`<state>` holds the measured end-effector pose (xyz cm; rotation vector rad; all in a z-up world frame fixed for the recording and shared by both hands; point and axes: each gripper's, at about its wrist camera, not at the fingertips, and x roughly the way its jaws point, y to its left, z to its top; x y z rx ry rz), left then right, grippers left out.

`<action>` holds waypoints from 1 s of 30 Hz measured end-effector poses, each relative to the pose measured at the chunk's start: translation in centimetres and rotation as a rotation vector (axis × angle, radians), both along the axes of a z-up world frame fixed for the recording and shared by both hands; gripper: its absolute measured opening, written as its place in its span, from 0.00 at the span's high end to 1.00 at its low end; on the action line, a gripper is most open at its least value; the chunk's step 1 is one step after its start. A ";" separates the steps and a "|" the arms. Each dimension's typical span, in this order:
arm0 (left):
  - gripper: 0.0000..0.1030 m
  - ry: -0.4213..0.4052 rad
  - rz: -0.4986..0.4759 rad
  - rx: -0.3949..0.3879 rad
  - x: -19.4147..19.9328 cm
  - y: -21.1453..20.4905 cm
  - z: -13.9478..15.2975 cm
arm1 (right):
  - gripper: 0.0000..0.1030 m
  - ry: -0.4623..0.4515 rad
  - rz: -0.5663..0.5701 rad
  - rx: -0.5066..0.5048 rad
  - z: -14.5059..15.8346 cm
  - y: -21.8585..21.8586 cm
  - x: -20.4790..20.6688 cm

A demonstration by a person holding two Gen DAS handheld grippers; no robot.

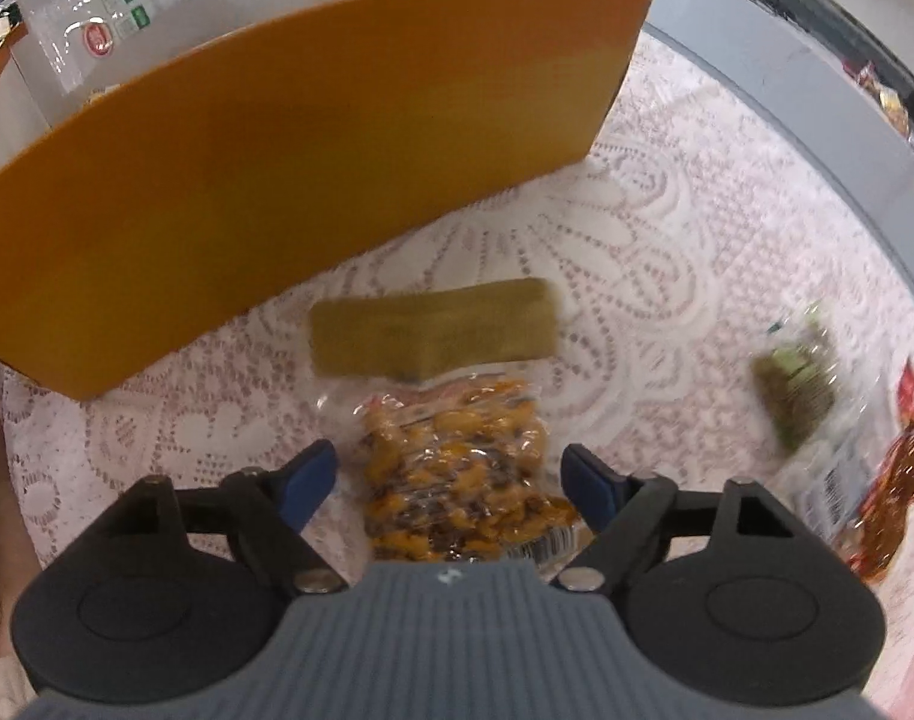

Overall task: Organize snacks
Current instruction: 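Carry the white strip with the left tool while the right tool carries the nut pack over the box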

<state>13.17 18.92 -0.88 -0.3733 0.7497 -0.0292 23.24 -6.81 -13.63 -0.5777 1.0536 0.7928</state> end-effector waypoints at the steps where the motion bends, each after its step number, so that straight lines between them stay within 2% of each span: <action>1: 0.92 0.000 0.000 -0.001 0.0 0.0 0.0 | 0.31 0.016 -0.022 0.020 0.1 -0.2 0.1; 3: 0.92 0.001 -0.001 -0.003 0.0 0.0 0.0 | 0.35 0.012 -0.067 0.036 0.3 -0.6 0.2; 10: 0.92 -0.012 -0.009 0.017 0.0 0.2 0.5 | 0.36 -0.031 -0.203 0.092 2.6 -1.3 -0.3; 18: 0.92 -0.054 -0.008 0.037 1.6 0.9 1.7 | 0.36 -0.135 -0.341 0.334 11.0 -0.7 -0.6; 23: 0.92 -0.026 0.006 -0.006 3.1 1.6 1.0 | 0.36 -0.076 -0.336 0.488 15.0 2.6 0.3; 27: 0.92 0.024 0.031 0.000 4.4 2.3 -0.7 | 0.36 -0.064 -0.298 0.482 15.2 6.9 1.3; 30: 0.92 0.050 0.043 -0.044 5.0 3.2 -2.1 | 0.36 -0.032 -0.297 0.441 14.1 9.4 2.5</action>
